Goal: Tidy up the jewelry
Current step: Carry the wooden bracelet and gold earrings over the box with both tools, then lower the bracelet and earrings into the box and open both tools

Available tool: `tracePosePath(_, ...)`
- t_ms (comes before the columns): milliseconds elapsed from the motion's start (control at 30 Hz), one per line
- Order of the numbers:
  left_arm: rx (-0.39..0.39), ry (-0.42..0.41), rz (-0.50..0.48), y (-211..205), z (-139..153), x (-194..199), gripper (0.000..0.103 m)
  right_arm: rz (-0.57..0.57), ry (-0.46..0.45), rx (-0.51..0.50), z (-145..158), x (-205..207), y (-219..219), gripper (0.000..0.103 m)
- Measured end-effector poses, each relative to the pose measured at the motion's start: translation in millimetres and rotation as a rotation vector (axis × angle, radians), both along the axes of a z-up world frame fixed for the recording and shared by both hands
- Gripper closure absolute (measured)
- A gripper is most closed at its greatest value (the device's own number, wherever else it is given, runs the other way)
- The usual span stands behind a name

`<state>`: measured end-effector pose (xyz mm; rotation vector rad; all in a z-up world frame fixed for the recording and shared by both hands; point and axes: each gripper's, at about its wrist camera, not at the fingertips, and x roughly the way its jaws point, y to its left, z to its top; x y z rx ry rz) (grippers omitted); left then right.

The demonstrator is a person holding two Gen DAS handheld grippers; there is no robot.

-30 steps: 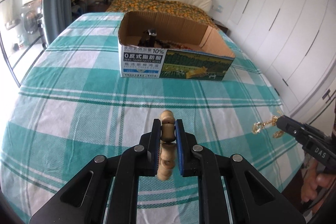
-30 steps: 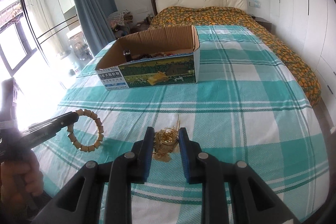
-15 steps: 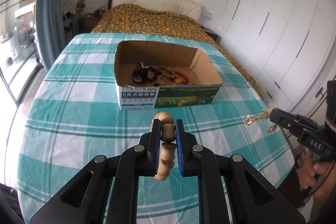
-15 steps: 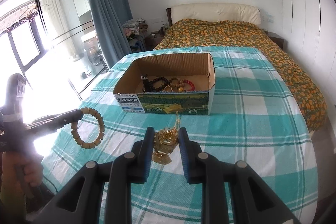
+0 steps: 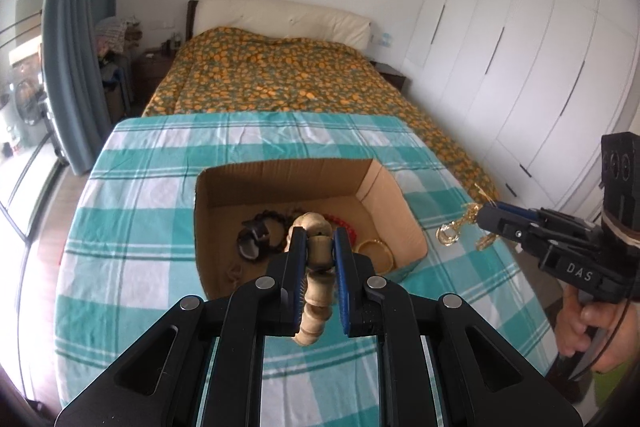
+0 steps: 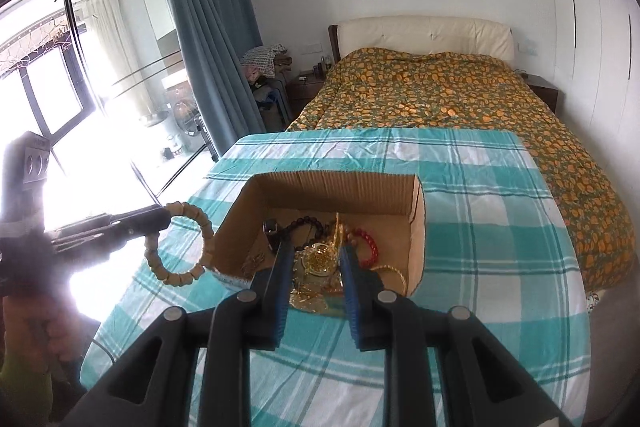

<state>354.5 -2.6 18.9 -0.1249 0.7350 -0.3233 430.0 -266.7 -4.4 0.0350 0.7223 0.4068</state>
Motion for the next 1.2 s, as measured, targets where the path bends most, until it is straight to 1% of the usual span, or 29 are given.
tracePosePath(133,0.005,0.029,0.003,-11,-14,34,0.091,-0.004,0.047,-0.024,-15,49,5,0.079)
tracePosePath(200,0.016,0.047,0.006,-16,-24,51,0.091,-0.007,0.060,-0.052,-26,70,8,0.079)
tracePosePath(300,0.030,0.079,0.015,-20,-42,72,0.091,-0.013,0.090,-0.077,-45,100,10,0.079)
tracePosePath(433,0.050,0.122,0.027,-25,-65,90,0.091,-0.025,0.137,-0.125,-77,133,12,0.079)
tracePosePath(567,0.083,0.143,0.035,-29,-83,98,0.091,-0.032,0.172,-0.176,-108,152,14,0.079)
tracePosePath(700,0.122,0.151,0.062,-32,-94,100,0.088,-0.049,0.174,-0.221,-124,156,15,0.076)
tracePosePath(767,0.138,0.147,0.085,-33,-94,98,0.064,-0.061,0.161,-0.218,-125,154,14,0.047)
tracePosePath(800,0.143,0.133,0.099,-33,-93,95,0.041,-0.059,0.153,-0.205,-124,151,14,0.046)
tracePosePath(833,0.149,0.112,0.115,-32,-91,92,0.028,-0.058,0.149,-0.200,-123,149,14,0.046)
tracePosePath(933,0.190,0.077,0.134,-34,-85,86,0.021,-0.066,0.137,-0.198,-120,142,13,0.045)
tracePosePath(967,0.201,0.072,0.136,-35,-84,84,0.019,-0.069,0.135,-0.199,-119,140,13,0.042)
tracePosePath(1033,0.220,0.055,0.144,-37,-80,79,0.011,-0.073,0.129,-0.200,-116,134,14,0.037)
tracePosePath(1133,0.247,0.029,0.151,-39,-74,72,0.005,-0.077,0.117,-0.207,-111,124,16,0.036)
tracePosePath(1200,0.260,0.019,0.158,-40,-72,70,0.004,-0.080,0.113,-0.211,-108,118,17,0.035)
